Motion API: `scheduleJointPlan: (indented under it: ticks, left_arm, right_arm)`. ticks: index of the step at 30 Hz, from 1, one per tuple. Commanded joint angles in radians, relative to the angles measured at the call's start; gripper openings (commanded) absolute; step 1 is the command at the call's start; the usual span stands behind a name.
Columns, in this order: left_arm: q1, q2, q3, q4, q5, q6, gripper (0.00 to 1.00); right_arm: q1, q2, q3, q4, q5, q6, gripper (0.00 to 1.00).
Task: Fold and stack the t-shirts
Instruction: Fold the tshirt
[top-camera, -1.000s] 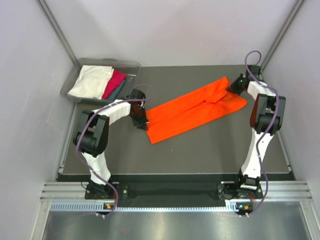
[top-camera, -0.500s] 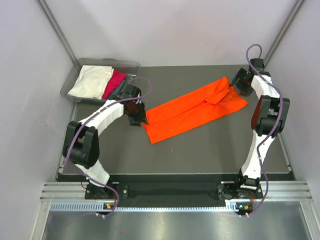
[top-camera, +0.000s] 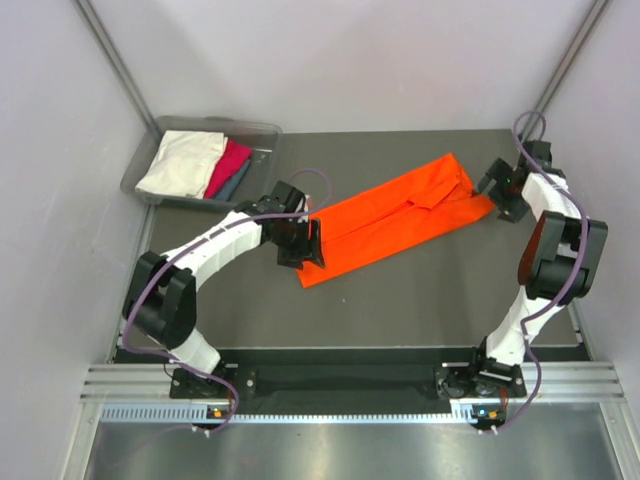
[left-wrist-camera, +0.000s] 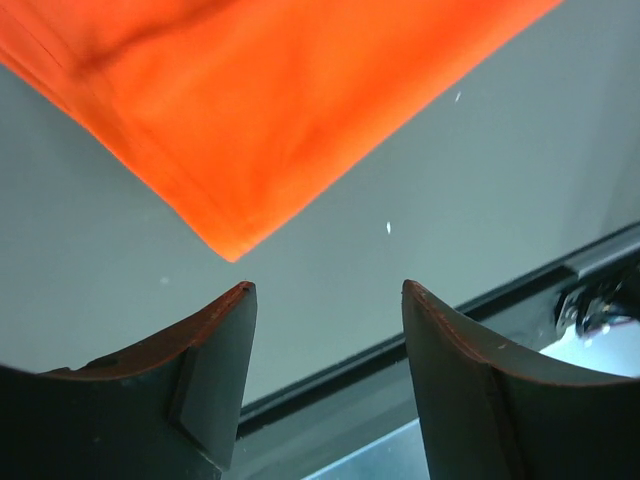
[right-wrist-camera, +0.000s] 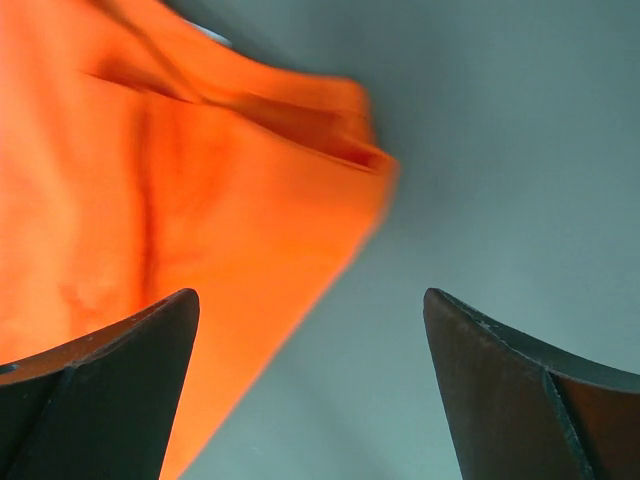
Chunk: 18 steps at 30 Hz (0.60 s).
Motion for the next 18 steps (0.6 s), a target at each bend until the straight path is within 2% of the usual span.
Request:
scheduleJointPlan:
  ticks: [1,6,11,18]
  left_arm:
    - [-0.011,-0.034,-0.043,0.013,0.02,-0.035,0.66]
    - [-0.02,-0.069,-0.126,0.043,-0.013,-0.057,0.68]
    - [-0.02,-0.031,-0.158,0.072,-0.019,-0.065,0.66]
    - [-0.02,-0.031,-0.189,0.079,-0.052,-0.095,0.74]
  right_arm:
    - [-0.022,-0.025,-0.079,0.1,-0.057,-0.039,0.94]
    - [-0.024,-0.04,-0.186,0.253,-0.103,-0.051,0.91]
    - [-0.027,-0.037,-0.208,0.292,-0.109,-0.056,0.91]
    - [-0.031,0.004,-0.199,0.332,-0.141,-0.06,0.87]
